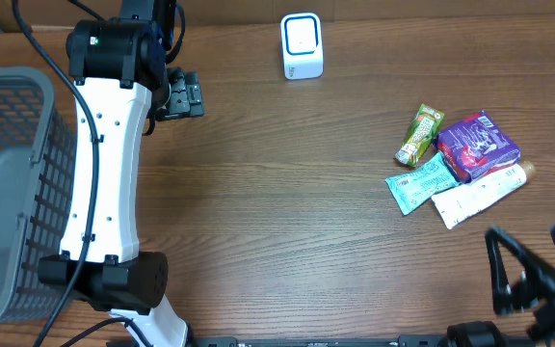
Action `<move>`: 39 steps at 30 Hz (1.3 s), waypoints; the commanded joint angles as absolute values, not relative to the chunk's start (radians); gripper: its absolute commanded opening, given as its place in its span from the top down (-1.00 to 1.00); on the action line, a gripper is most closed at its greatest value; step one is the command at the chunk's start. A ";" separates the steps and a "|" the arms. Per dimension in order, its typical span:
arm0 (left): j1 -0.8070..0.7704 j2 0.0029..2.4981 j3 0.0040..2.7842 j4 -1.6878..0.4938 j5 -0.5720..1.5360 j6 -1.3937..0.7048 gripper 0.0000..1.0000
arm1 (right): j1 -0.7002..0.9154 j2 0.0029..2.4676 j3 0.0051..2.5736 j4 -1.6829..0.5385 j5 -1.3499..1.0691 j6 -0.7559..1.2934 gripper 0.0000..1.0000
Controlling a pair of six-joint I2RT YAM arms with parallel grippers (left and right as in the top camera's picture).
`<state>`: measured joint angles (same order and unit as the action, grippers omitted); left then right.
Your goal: Scan the item barcode
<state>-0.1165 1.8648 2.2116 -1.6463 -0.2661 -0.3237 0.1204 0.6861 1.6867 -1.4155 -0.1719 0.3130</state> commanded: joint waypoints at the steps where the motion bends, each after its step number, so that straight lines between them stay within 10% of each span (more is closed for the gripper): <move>1: -0.118 1.874 2.209 -1.645 -0.269 -0.340 -0.99 | 0.123 0.659 1.689 -1.427 -0.086 0.306 -1.00; 11: -0.118 1.874 2.209 -1.645 -0.269 -0.340 -0.99 | 0.129 0.659 1.555 -1.285 0.051 0.299 -1.00; 30: -0.118 1.874 2.209 -1.645 -0.269 -0.340 -0.99 | 0.025 0.173 0.276 -0.063 -0.123 0.152 -1.00; 39: -0.118 1.874 2.209 -1.645 -0.269 -0.340 -0.99 | 0.024 0.026 0.060 0.003 -0.114 0.147 -1.00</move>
